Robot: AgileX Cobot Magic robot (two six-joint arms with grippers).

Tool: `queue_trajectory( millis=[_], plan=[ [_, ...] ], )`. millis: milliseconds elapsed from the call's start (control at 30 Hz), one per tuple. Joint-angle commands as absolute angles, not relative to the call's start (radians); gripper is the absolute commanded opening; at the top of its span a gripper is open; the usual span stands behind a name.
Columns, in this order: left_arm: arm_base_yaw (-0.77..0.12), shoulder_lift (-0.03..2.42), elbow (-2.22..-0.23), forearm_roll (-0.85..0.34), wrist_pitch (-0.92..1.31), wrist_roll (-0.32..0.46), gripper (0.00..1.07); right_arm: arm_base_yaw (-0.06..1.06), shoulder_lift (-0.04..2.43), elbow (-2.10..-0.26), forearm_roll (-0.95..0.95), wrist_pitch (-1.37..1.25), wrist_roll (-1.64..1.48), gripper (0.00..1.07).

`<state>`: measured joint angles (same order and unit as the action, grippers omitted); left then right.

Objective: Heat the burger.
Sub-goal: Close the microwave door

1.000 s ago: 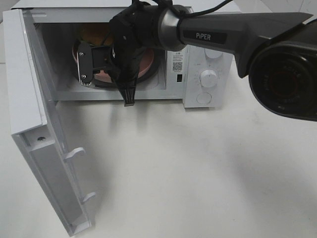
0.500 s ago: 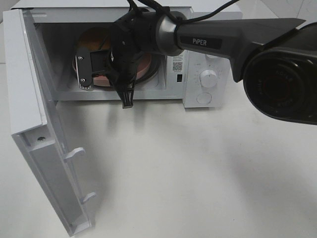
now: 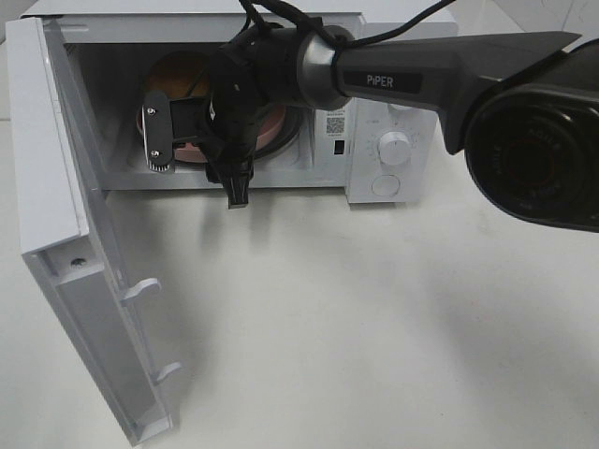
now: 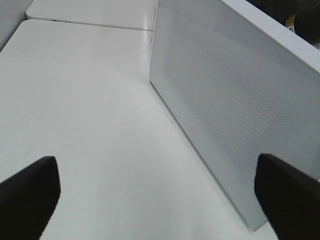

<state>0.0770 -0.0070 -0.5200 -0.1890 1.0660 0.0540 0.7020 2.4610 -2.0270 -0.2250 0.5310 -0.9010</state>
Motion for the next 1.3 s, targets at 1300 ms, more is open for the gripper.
queue_trajectory(
  millis=[1300],
  plan=[
    [0.078, -0.021, -0.518, -0.187, 1.069, 0.051, 0.98, 0.688, 1.875, -1.165, -0.253, 0.118, -0.944, 0.75]
  ],
)
